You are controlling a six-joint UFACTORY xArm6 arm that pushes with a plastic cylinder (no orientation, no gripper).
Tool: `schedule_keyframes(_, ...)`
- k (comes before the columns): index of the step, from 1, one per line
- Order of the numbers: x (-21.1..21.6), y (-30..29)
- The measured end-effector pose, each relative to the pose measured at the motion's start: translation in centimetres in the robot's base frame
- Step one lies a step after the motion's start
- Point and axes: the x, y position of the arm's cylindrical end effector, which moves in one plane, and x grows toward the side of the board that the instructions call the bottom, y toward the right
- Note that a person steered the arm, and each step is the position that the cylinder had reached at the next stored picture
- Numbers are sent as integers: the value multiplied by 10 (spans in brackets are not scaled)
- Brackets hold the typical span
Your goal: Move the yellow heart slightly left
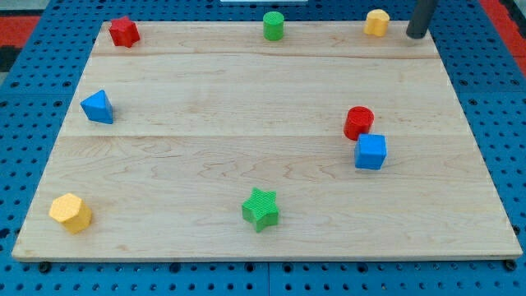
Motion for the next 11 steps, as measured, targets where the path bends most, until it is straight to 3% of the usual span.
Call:
schedule_keyframes(7,-14,-46)
schedule_keyframes(11,7,-52)
